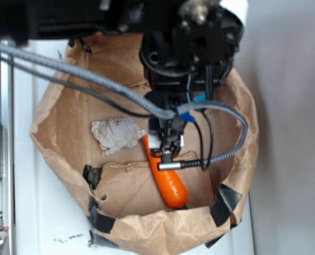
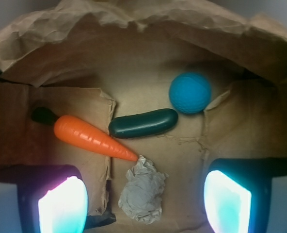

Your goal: Grab the white paper.

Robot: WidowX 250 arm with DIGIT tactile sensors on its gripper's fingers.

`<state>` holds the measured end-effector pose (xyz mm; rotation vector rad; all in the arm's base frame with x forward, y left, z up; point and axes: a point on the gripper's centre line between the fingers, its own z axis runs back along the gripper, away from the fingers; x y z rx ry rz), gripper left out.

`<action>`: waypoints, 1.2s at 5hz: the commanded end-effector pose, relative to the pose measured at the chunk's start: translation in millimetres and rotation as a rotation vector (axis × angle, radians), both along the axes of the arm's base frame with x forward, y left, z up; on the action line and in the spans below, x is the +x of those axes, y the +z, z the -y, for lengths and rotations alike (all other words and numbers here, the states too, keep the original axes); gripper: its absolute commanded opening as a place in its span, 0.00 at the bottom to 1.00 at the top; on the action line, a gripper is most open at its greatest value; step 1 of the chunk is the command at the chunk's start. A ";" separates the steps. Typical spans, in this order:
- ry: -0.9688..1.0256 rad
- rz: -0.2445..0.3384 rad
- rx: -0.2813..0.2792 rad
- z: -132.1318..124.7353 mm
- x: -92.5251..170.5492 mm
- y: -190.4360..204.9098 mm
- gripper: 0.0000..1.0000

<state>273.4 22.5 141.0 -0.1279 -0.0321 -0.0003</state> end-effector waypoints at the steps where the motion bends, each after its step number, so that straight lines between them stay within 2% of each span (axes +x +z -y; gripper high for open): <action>1: 0.009 0.037 0.005 -2.9 1.9 8.6 1.00; 2: 0.009 0.037 0.005 -2.9 1.9 8.6 1.00; 3: -0.042 0.056 -0.030 -11.7 -20.9 -3.5 1.00; 4: -0.114 0.045 -0.027 -15.2 -40.4 -20.6 1.00; 5: -0.142 0.072 0.020 -6.6 -47.1 -42.0 1.00; 6: -0.172 0.052 0.046 3.1 -42.5 -67.6 1.00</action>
